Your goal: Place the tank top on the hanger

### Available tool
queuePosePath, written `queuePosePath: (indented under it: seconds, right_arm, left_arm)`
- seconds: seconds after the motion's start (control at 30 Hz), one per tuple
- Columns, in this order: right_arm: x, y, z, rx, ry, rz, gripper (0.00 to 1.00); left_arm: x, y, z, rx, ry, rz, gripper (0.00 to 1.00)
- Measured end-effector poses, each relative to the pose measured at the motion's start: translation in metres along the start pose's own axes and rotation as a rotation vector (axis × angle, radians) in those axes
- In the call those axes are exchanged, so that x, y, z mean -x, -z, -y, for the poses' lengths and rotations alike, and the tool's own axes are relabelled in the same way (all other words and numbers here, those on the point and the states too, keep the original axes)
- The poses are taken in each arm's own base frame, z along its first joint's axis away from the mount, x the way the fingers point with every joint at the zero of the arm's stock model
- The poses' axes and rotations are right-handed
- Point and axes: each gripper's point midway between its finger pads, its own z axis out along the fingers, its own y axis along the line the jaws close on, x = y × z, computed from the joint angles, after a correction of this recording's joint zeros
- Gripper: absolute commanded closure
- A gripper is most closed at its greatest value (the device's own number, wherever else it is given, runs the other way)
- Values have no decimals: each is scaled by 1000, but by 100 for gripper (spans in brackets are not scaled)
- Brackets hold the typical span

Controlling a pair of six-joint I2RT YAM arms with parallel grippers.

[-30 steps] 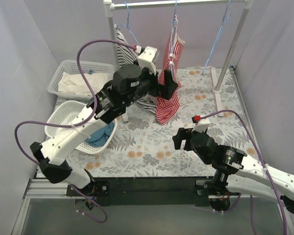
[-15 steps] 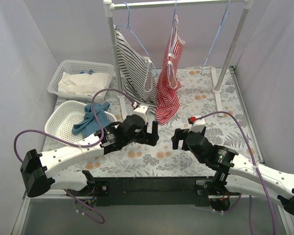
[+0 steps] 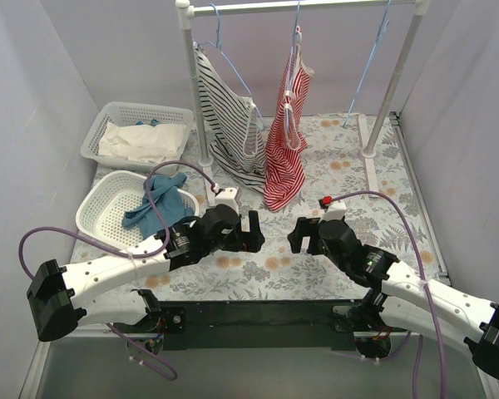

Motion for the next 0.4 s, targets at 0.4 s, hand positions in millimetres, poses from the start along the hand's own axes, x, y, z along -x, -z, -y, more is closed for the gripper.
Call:
queuePosePath:
  seconds: [0.4]
  right_arm:
    - [1, -3, -10, 49, -4, -6, 1]
  left_arm:
    - [21, 25, 11, -96, 35, 101, 2]
